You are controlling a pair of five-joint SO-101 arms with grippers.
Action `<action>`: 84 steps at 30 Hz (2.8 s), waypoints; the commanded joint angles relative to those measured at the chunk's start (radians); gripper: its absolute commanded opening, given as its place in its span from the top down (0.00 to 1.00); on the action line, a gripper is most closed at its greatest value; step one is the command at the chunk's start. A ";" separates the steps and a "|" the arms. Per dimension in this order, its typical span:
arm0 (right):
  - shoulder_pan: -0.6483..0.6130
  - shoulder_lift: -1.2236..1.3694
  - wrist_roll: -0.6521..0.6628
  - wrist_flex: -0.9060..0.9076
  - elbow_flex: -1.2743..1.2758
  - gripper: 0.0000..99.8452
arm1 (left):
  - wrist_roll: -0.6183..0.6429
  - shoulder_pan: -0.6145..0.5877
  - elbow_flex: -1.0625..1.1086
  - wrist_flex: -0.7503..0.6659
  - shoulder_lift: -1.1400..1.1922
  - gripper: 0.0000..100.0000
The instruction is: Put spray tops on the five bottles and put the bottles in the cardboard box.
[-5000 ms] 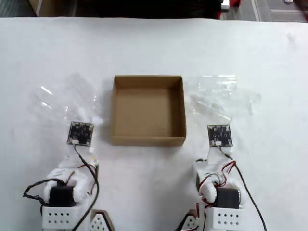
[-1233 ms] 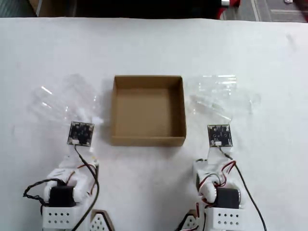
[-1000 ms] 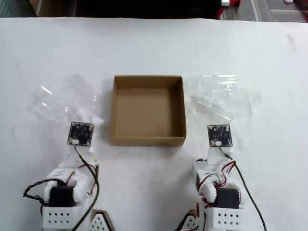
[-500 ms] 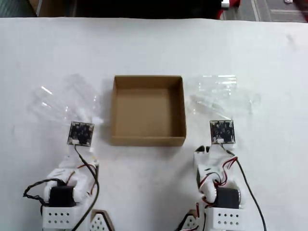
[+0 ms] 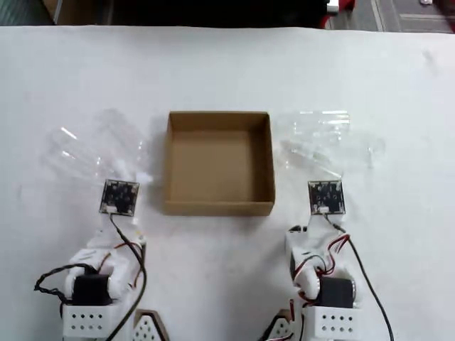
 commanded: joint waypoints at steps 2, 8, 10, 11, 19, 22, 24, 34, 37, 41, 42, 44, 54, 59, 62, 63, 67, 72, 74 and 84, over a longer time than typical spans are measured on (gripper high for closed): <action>0.004 -0.010 -0.006 -0.059 0.009 0.98 | -0.012 0.008 -0.003 0.002 -0.016 0.98; 0.004 -0.010 -0.003 -0.064 0.009 0.98 | -0.014 0.008 -0.003 -0.014 -0.016 0.98; 0.004 -0.010 -0.003 -0.064 0.009 0.98 | -0.014 0.008 -0.003 -0.083 -0.016 0.98; 0.004 -0.010 -0.003 -0.062 0.009 0.98 | -0.014 0.008 -0.003 -0.129 -0.016 0.98; 0.004 -0.010 -0.003 -0.061 0.009 0.98 | -0.012 0.008 -0.003 -0.212 -0.016 0.98; 0.004 -0.007 -0.003 -0.059 0.009 0.98 | -0.012 0.008 -0.003 -0.212 -0.016 0.98; 0.004 -0.002 -0.003 -0.058 0.009 0.98 | -0.012 0.008 -0.003 -0.218 -0.016 0.98; 0.002 -0.008 -0.008 0.062 0.009 0.98 | -0.006 0.004 -0.003 -0.339 -0.016 0.98; 0.002 -0.008 -0.008 0.062 0.009 0.98 | -0.006 0.008 -0.003 -0.324 -0.015 0.98; 0.002 -0.008 -0.008 0.062 0.009 0.98 | -0.006 0.008 -0.003 -0.222 -0.015 0.98; 0.002 -0.008 -0.008 0.062 0.009 0.98 | -0.006 0.008 -0.003 -0.207 -0.015 0.98; 0.002 -0.008 -0.008 0.062 0.009 0.98 | -0.011 0.007 -0.003 -0.206 -0.016 0.98; 0.002 -0.008 -0.005 0.065 0.009 0.98 | -0.014 -0.016 -0.054 -0.198 -0.016 0.98; 0.004 -0.008 -0.005 0.067 0.009 0.98 | -0.014 -0.205 -0.152 -0.198 -0.016 0.98; 0.004 -0.008 -0.005 0.067 0.009 0.98 | -0.014 -0.309 -0.178 -0.198 -0.016 0.98; 0.004 -0.008 -0.005 0.067 0.009 0.98 | -0.014 -0.328 -0.172 -0.198 -0.018 0.98; 0.004 -0.008 -0.005 0.067 0.009 0.98 | -0.014 -0.343 -0.124 -0.219 -0.018 0.98; 0.004 -0.008 -0.005 0.067 0.009 0.98 | -0.014 -0.346 -0.117 -0.244 -0.018 0.98; 0.004 -0.008 -0.005 0.067 0.009 0.98 | -0.014 -0.346 -0.117 -0.244 -0.018 0.98; 0.004 -0.008 -0.005 0.067 0.009 0.98 | -0.015 -0.341 -0.072 -0.301 -0.018 0.98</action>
